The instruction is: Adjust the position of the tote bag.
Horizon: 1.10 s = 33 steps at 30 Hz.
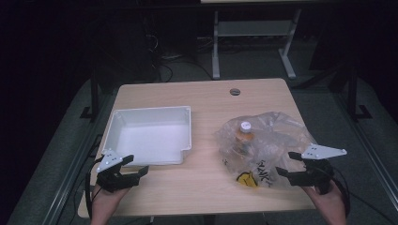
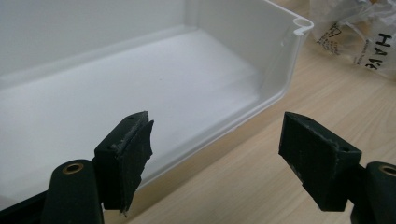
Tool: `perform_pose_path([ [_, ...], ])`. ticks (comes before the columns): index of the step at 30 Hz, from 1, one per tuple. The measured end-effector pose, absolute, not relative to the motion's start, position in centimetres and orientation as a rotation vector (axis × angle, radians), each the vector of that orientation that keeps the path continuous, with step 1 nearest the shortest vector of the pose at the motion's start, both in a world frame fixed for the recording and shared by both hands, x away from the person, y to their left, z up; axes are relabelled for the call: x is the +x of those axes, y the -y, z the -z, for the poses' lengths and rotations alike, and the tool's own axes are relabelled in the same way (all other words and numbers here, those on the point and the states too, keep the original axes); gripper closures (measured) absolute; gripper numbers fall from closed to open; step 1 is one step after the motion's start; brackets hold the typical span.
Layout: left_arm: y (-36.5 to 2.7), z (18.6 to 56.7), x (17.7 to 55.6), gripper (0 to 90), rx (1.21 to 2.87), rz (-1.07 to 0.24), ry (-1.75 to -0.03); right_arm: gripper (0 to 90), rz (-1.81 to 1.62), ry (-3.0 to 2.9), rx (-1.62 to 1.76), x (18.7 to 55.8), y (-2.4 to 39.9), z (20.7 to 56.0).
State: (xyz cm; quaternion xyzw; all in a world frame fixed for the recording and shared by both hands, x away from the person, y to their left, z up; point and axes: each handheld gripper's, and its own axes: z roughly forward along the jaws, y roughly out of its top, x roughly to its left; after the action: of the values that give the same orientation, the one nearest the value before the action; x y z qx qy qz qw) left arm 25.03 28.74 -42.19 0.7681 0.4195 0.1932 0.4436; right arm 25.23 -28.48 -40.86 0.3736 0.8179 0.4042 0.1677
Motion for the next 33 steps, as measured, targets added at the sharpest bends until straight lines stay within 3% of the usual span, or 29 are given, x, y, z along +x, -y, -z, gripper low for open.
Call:
perform_pose_path([
  [33, -23.2, 38.7, 26.4, 25.7, 1.958, -0.361, -0.800, 23.7, -1.220, -2.315, 1.017, 25.2, 28.8, 40.0],
])
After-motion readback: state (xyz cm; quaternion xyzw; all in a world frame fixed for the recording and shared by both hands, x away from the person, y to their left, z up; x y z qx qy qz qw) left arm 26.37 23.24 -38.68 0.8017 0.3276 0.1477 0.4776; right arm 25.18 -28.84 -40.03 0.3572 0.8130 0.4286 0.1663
